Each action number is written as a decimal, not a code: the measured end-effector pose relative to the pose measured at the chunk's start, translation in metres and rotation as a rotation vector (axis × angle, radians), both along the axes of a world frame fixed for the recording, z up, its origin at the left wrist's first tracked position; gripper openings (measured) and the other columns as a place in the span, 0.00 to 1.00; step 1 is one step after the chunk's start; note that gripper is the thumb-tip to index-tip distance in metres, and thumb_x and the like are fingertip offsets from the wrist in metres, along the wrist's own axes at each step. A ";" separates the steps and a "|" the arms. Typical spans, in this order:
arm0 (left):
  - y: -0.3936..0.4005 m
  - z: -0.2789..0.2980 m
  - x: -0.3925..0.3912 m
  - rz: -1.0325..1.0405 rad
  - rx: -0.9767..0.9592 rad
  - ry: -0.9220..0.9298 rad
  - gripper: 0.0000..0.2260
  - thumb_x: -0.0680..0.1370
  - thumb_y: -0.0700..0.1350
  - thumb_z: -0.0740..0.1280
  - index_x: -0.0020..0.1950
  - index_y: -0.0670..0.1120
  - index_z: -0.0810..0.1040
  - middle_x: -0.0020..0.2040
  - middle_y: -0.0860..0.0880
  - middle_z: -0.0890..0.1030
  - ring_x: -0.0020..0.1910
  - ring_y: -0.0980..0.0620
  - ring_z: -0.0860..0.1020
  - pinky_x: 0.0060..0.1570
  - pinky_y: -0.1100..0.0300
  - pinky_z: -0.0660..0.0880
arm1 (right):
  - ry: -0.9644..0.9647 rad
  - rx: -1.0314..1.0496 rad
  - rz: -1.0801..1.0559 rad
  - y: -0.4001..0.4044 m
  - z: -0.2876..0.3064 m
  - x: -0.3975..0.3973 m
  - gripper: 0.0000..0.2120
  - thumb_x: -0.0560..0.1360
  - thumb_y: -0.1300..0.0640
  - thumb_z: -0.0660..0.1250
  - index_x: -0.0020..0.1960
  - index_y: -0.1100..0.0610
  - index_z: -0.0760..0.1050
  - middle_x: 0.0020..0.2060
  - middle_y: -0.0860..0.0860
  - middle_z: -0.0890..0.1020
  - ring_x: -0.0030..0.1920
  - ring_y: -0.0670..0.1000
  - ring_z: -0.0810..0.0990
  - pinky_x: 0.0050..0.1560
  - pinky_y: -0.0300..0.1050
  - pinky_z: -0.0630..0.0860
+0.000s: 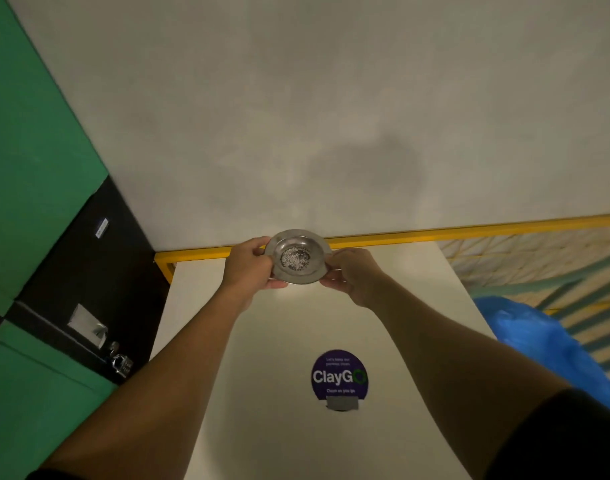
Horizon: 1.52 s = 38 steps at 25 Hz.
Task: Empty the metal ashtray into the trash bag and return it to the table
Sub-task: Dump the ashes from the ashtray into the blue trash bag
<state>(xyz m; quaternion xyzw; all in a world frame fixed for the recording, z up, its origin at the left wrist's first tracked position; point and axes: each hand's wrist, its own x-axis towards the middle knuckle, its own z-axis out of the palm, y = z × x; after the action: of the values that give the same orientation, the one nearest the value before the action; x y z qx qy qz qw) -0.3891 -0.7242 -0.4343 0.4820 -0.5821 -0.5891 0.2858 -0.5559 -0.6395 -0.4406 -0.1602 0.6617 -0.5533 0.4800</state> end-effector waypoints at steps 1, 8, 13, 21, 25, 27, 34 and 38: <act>0.009 0.004 -0.007 -0.017 -0.003 0.003 0.15 0.73 0.32 0.63 0.52 0.47 0.84 0.52 0.37 0.84 0.41 0.45 0.85 0.34 0.55 0.82 | 0.001 -0.009 -0.017 0.012 0.004 -0.005 0.03 0.76 0.69 0.65 0.44 0.64 0.75 0.39 0.59 0.80 0.37 0.54 0.80 0.35 0.45 0.81; 0.075 0.019 -0.062 -0.130 -0.030 -0.010 0.16 0.74 0.33 0.64 0.51 0.50 0.85 0.50 0.39 0.85 0.42 0.45 0.86 0.35 0.52 0.83 | 0.000 -0.018 -0.120 0.098 0.015 -0.053 0.06 0.78 0.67 0.64 0.52 0.67 0.78 0.44 0.61 0.83 0.39 0.54 0.84 0.36 0.45 0.82; 0.125 0.022 -0.107 -0.194 -0.034 -0.021 0.16 0.75 0.34 0.64 0.56 0.49 0.83 0.50 0.39 0.84 0.42 0.45 0.86 0.35 0.52 0.83 | -0.006 -0.036 -0.191 0.159 0.015 -0.092 0.05 0.78 0.67 0.63 0.49 0.64 0.78 0.41 0.60 0.83 0.38 0.54 0.83 0.35 0.46 0.82; 0.203 0.018 -0.206 -0.293 -0.010 -0.029 0.17 0.76 0.34 0.65 0.62 0.47 0.80 0.55 0.40 0.83 0.47 0.43 0.85 0.38 0.48 0.84 | -0.042 -0.068 -0.277 0.257 0.013 -0.172 0.08 0.79 0.66 0.62 0.56 0.67 0.77 0.45 0.62 0.83 0.40 0.54 0.83 0.33 0.43 0.81; 0.240 0.008 -0.254 -0.344 -0.002 -0.033 0.18 0.77 0.34 0.64 0.64 0.47 0.79 0.55 0.40 0.82 0.47 0.42 0.85 0.37 0.49 0.84 | -0.060 -0.054 -0.363 0.300 0.002 -0.213 0.06 0.79 0.67 0.63 0.53 0.66 0.78 0.42 0.61 0.84 0.40 0.55 0.84 0.35 0.46 0.83; 0.257 0.001 -0.274 -0.368 0.001 -0.034 0.18 0.77 0.34 0.63 0.64 0.47 0.79 0.54 0.41 0.83 0.47 0.43 0.85 0.37 0.48 0.84 | -0.073 -0.042 -0.405 0.319 -0.005 -0.231 0.05 0.79 0.67 0.63 0.51 0.66 0.78 0.40 0.61 0.84 0.38 0.55 0.85 0.34 0.46 0.83; 0.304 -0.031 -0.337 -0.436 0.018 -0.054 0.20 0.77 0.34 0.64 0.67 0.47 0.77 0.56 0.42 0.82 0.47 0.42 0.85 0.34 0.50 0.83 | -0.092 0.005 -0.492 0.373 -0.036 -0.281 0.07 0.79 0.66 0.63 0.52 0.66 0.79 0.39 0.60 0.85 0.37 0.53 0.86 0.36 0.46 0.82; 0.320 -0.053 -0.366 -0.482 0.014 -0.092 0.21 0.77 0.35 0.65 0.69 0.46 0.76 0.62 0.41 0.80 0.52 0.38 0.83 0.35 0.46 0.84 | -0.130 0.016 -0.521 0.397 -0.056 -0.303 0.07 0.79 0.67 0.63 0.52 0.66 0.79 0.41 0.61 0.85 0.39 0.54 0.86 0.38 0.47 0.83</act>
<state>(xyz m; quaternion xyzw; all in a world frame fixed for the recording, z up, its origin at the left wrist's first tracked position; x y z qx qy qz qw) -0.7546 -0.4045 -0.4868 0.3576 -0.6888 -0.6215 0.1068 -0.8585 -0.2425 -0.4967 0.0554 0.6527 -0.6621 0.3641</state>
